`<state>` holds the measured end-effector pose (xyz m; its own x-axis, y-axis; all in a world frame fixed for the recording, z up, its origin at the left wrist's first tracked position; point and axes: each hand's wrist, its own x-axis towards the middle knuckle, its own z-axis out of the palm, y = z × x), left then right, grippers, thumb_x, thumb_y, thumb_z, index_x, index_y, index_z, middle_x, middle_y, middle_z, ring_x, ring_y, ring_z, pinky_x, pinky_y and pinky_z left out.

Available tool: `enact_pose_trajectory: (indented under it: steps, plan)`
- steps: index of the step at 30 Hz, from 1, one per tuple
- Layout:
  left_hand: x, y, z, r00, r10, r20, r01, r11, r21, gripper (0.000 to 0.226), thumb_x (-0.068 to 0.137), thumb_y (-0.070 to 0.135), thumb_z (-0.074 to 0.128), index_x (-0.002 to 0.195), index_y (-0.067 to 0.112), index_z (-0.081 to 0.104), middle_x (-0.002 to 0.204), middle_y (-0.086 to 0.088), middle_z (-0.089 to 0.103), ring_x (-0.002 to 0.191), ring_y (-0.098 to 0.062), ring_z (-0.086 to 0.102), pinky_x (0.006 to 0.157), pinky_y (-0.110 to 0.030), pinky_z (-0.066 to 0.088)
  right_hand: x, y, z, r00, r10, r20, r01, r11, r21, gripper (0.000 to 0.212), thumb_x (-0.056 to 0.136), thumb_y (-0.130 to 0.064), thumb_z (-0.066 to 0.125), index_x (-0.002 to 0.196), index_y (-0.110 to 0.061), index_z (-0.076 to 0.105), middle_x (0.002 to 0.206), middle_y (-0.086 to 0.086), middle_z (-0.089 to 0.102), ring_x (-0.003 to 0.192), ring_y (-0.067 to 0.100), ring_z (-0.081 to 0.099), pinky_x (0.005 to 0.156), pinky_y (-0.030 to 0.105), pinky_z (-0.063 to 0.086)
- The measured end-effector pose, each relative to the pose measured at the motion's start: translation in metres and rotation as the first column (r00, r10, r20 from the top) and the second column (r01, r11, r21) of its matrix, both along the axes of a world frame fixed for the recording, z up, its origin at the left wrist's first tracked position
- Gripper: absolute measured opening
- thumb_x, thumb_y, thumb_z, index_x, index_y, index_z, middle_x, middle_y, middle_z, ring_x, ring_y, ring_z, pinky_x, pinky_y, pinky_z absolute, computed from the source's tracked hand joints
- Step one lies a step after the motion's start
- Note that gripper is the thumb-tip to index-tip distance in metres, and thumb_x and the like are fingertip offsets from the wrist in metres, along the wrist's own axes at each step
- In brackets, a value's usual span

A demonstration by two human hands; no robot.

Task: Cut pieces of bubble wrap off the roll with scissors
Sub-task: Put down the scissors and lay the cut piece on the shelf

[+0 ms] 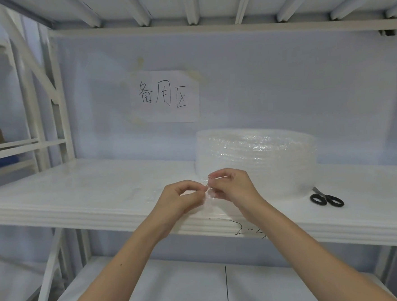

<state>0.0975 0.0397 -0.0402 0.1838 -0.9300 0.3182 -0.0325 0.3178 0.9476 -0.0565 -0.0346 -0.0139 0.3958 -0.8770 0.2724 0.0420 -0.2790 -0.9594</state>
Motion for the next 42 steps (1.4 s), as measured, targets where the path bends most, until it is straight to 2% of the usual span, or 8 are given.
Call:
enact_pose_trajectory:
  steps: [5,14,18,23,27,31,35,42]
  plan:
    - [0.019,-0.001,-0.005,0.987,0.127,0.102,-0.129,0.991,0.015,0.014,0.082,0.004,0.072,0.086,0.017,0.068,0.098,0.003,0.07,0.063,-0.01,0.061,0.056,-0.015,0.044,0.024,-0.004,-0.004,0.999,0.024,0.024,-0.024,1.0,0.017,0.012,0.083,-0.003,0.07,0.095,-0.004,0.071,0.082,0.014,0.071,0.062,0.016,0.065,0.069,0.025,0.06]
    - [0.096,-0.004,0.017,0.866,0.417,0.275,-0.394,0.909,-0.137,0.021,0.084,-0.001,0.069,0.09,0.018,0.069,0.093,0.005,0.07,0.068,-0.002,0.065,0.063,-0.009,0.048,0.069,-0.027,-0.013,0.992,-0.02,-0.121,0.015,0.999,-0.044,0.014,0.08,-0.004,0.071,0.094,-0.005,0.07,0.075,0.01,0.069,0.057,0.018,0.059,0.061,0.026,0.054]
    - [0.148,-0.007,0.012,0.819,0.528,0.224,-0.519,0.849,-0.103,0.018,0.086,-0.003,0.067,0.095,0.012,0.069,0.091,-0.008,0.069,0.08,-0.019,0.064,0.078,-0.024,0.053,0.088,-0.037,-0.017,0.994,0.053,-0.091,-0.046,0.996,0.077,0.019,0.083,0.002,0.069,0.101,0.005,0.064,0.077,0.019,0.068,0.055,0.021,0.057,0.057,0.03,0.051]
    - [0.174,-0.011,0.004,0.876,0.479,-0.06,-0.477,0.878,0.048,0.008,0.094,0.007,0.064,0.098,0.009,0.069,0.102,-0.008,0.065,0.088,-0.022,0.062,0.095,-0.036,0.052,0.108,-0.051,-0.019,0.991,0.061,-0.118,-0.049,0.994,0.102,0.015,0.085,0.004,0.068,0.099,0.006,0.063,0.077,0.02,0.066,0.053,0.02,0.058,0.055,0.026,0.052]
    - [0.173,-0.012,0.005,0.877,0.48,-0.028,-0.478,0.876,0.057,0.011,0.096,0.007,0.059,0.097,0.011,0.07,0.102,-0.005,0.065,0.084,-0.022,0.062,0.093,-0.036,0.053,0.118,-0.058,-0.021,0.981,0.039,-0.188,-0.027,0.997,0.068,0.014,0.084,0.001,0.069,0.096,0.006,0.066,0.079,0.018,0.066,0.055,0.021,0.059,0.058,0.025,0.053]
    - [0.17,-0.013,0.004,0.864,0.501,0.053,-0.503,0.862,0.054,0.016,0.097,0.006,0.055,0.099,0.009,0.07,0.1,-0.006,0.065,0.082,-0.022,0.062,0.09,-0.035,0.053,0.123,-0.058,-0.029,0.957,-0.044,-0.287,0.029,0.998,-0.055,0.012,0.082,-0.007,0.07,0.091,0.0,0.067,0.074,0.009,0.062,0.052,0.017,0.055,0.05,0.024,0.045]
    - [0.172,-0.012,0.002,0.862,0.502,0.068,-0.505,0.862,0.052,0.019,0.098,0.006,0.052,0.101,0.006,0.07,0.1,-0.008,0.065,0.081,-0.022,0.061,0.089,-0.035,0.054,0.124,-0.056,-0.032,0.888,-0.18,-0.423,0.066,0.961,-0.27,0.023,0.085,-0.022,0.069,0.104,-0.012,0.062,0.09,0.006,0.061,0.068,0.019,0.06,0.057,0.025,0.044]
    - [0.175,-0.014,0.0,0.866,0.497,0.055,-0.499,0.866,0.036,0.022,0.097,0.003,0.05,0.095,0.007,0.071,0.097,-0.007,0.063,0.077,-0.023,0.06,0.087,-0.036,0.053,0.103,-0.049,-0.027,0.821,-0.237,-0.52,-0.098,0.838,-0.537,0.014,0.088,-0.037,0.059,0.093,-0.028,0.069,0.105,-0.013,0.06,0.084,0.008,0.056,0.08,0.033,0.049]
